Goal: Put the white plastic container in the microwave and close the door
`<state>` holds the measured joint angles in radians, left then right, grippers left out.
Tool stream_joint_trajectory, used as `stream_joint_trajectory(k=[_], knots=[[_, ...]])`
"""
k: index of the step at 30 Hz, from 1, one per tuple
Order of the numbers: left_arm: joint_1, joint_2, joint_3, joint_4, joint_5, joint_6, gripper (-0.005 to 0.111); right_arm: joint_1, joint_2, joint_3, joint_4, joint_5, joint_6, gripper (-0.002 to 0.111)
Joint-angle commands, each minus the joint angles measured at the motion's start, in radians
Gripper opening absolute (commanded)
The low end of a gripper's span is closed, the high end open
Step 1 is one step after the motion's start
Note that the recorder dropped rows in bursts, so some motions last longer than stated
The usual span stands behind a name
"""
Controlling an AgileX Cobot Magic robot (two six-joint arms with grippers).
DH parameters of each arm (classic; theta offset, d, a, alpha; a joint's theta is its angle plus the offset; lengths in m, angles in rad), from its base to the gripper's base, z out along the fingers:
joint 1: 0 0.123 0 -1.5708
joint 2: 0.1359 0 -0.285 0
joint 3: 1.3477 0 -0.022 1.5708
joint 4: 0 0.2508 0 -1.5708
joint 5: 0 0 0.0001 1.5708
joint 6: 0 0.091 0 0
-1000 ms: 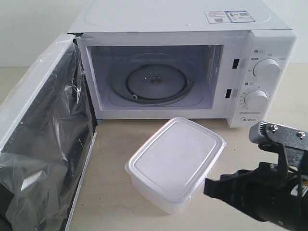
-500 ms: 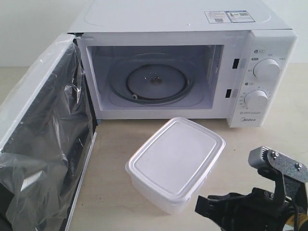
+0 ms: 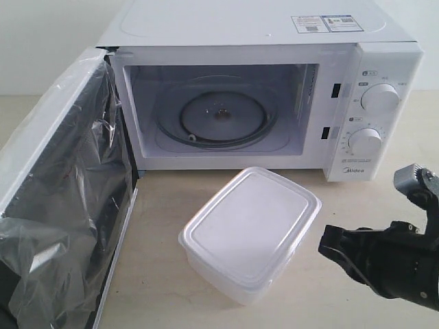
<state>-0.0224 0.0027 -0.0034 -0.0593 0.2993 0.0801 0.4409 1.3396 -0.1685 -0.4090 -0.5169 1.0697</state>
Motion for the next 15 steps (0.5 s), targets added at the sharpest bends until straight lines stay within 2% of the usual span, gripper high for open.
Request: stream_joint_trajectory(k=[1, 9, 15], knots=[[0.001, -0.003, 0.003, -0.005, -0.003, -0.006, 0.004, -0.089, 0.002, 0.006, -0.148, -0.026, 0.055, 0.000], [0.001, -0.003, 0.003, -0.005, -0.003, -0.006, 0.004, -0.095, 0.213, 0.006, -0.202, -0.245, 0.027, 0.000], [0.001, -0.003, 0.003, -0.005, -0.003, -0.006, 0.004, -0.095, 0.308, 0.006, -0.173, -0.507, 0.082, 0.000]])
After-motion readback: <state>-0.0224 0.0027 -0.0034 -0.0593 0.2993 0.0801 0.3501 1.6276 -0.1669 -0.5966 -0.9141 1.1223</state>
